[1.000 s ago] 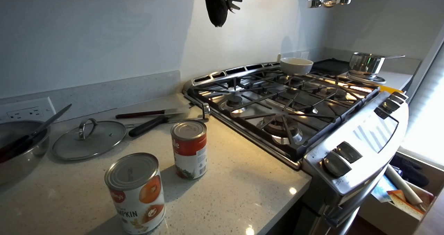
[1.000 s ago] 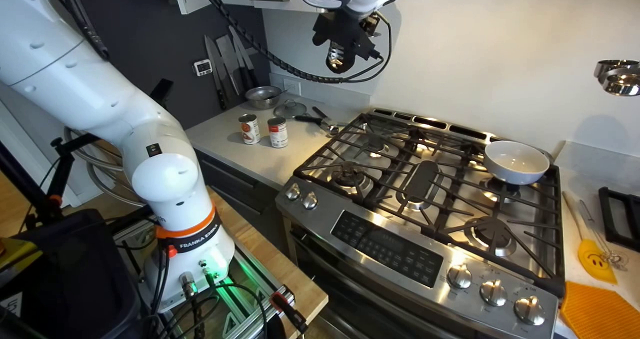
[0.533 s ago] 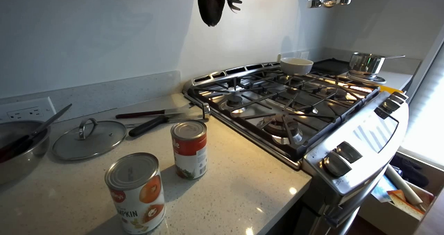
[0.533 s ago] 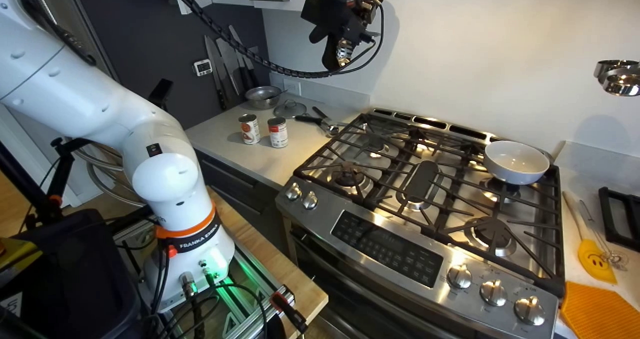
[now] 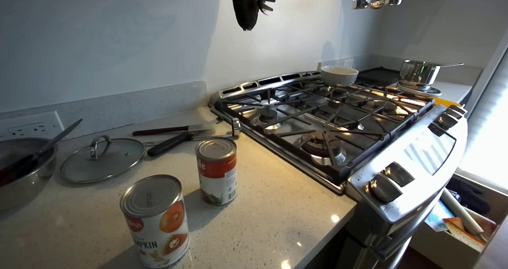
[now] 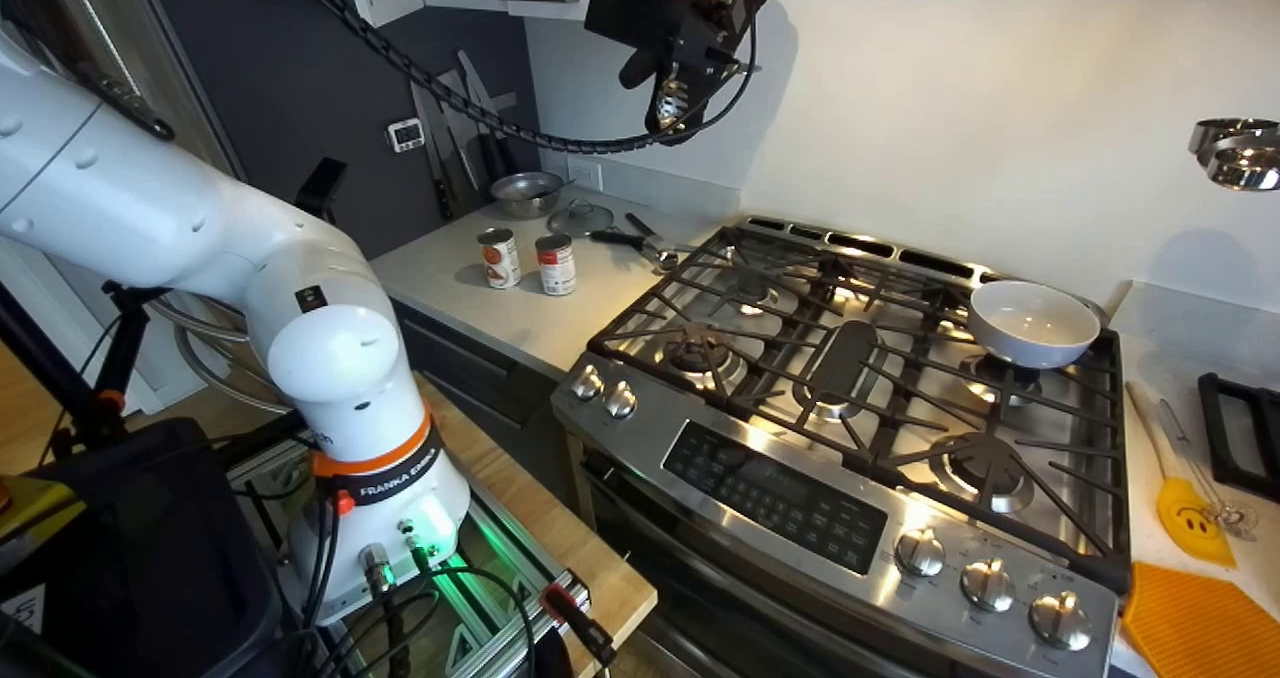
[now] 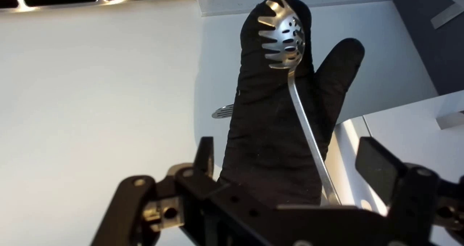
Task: Hang the kitchen mitt on the hook
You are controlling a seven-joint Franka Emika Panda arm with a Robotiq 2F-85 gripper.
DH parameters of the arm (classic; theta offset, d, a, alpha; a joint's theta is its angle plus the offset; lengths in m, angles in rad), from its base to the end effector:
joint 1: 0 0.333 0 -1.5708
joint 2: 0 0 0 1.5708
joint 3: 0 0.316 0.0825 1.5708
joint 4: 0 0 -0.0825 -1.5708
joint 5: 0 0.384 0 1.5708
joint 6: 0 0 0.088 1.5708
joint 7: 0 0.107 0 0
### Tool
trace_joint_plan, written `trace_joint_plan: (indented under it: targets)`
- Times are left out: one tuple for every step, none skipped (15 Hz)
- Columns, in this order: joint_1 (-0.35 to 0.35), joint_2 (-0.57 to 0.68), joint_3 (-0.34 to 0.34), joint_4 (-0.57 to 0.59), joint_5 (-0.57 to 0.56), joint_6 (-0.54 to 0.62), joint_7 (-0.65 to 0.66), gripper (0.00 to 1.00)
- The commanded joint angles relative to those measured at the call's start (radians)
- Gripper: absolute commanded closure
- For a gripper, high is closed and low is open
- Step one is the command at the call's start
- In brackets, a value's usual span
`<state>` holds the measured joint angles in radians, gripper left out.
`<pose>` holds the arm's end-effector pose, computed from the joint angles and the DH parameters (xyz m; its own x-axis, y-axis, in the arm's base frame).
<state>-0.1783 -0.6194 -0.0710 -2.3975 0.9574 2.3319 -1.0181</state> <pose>0.3986 -0.0932 0.6020 0.5811 0.0252 0.8134 0.3871 -0.8878 -0.2490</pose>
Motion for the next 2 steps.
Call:
trace_joint_plan:
  targets:
    - [0.052,-0.003,-0.038,-0.003,-0.033,0.021,0.019,0.0]
    - [0.053,-0.004,-0.039,-0.003,-0.034,0.021,0.019,0.0]
